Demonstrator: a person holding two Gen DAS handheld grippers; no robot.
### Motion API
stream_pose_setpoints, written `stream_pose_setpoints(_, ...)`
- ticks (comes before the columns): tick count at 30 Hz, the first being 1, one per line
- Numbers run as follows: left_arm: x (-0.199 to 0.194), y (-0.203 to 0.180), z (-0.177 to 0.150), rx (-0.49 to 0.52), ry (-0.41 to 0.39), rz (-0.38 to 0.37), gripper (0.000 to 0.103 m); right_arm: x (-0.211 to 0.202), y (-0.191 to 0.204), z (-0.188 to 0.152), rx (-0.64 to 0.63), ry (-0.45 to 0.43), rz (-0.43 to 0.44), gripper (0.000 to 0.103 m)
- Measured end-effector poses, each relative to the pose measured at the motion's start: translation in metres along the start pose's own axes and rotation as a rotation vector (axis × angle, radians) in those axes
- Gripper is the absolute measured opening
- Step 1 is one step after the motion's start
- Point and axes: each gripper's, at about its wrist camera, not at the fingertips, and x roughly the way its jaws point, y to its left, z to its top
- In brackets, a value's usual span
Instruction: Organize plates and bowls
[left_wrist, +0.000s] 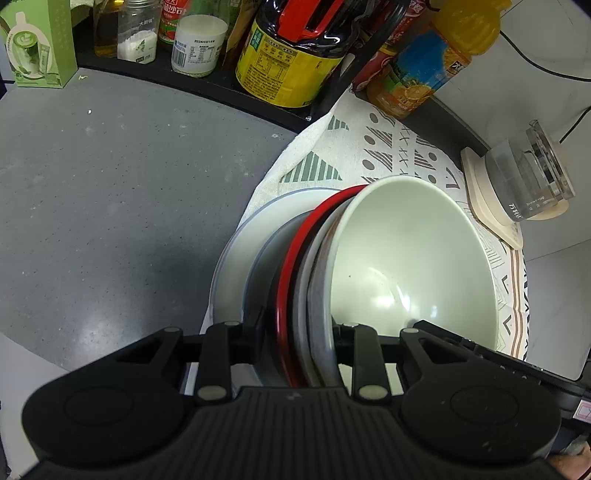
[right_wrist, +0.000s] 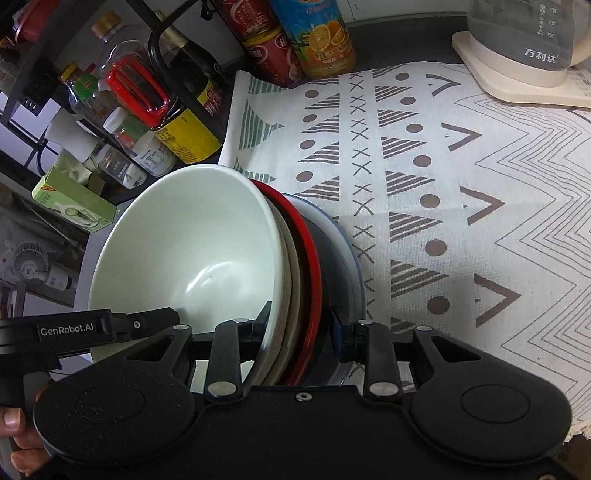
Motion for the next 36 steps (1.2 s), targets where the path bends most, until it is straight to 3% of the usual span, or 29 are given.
stream_pose_setpoints(3, 0.000, -0.001, 0.001, -0.007, 0.014, 0.001, 0.027, 0.000, 0.000, 0.001, 0.002, 0.003, 0.003, 0.032)
stream_pose_setpoints(5, -0.001, -0.003, 0.001, -0.005, 0.026, 0.005, 0.033, 0.001, 0.000, 0.001, 0.010, 0.004, 0.010, 0.036)
stream_pose_setpoints(6, -0.002, -0.003, 0.001, -0.005, 0.034, 0.009, 0.036, 0.001, 0.001, 0.001, 0.013, 0.007, 0.012, 0.047)
stream_pose_setpoints(7, -0.004, -0.004, 0.001, -0.007, 0.039, 0.013, 0.048, 0.000, 0.002, 0.002, 0.017, 0.008, 0.011, 0.054)
stream_pose_setpoints(8, -0.005, -0.004, 0.001, -0.010, 0.038, 0.018, 0.063, -0.001, 0.004, 0.001, 0.017, -0.001, 0.005, 0.070)
stream_pose_setpoints(9, -0.007, -0.004, 0.001, -0.016, 0.032, 0.022, 0.070, -0.004, 0.005, 0.001, 0.012, -0.013, -0.006, 0.082)
stream_pose_setpoints(11, -0.011, -0.003, -0.001, -0.028, 0.018, 0.020, 0.081, -0.010, 0.007, 0.001, 0.000, -0.041, -0.013, 0.088)
stream_pose_setpoints(24, -0.033, -0.018, -0.008, 0.025, -0.025, 0.022, 0.090, -0.032, -0.002, -0.008, 0.040, -0.077, -0.007, 0.091)
stream_pose_setpoints(27, -0.044, -0.025, -0.012, 0.051, -0.066, 0.009, 0.102, -0.044, -0.007, -0.011, 0.055, -0.099, 0.021, 0.098)
stream_pose_setpoints(29, -0.052, -0.031, -0.015, 0.076, -0.096, 0.017, 0.103, -0.053, -0.010, -0.014, 0.057, -0.112, 0.025, 0.102)
stream_pose_setpoints(36, -0.077, -0.052, -0.035, 0.145, -0.158, -0.010, 0.103, -0.091, -0.025, -0.028, 0.094, -0.201, -0.026, 0.103)
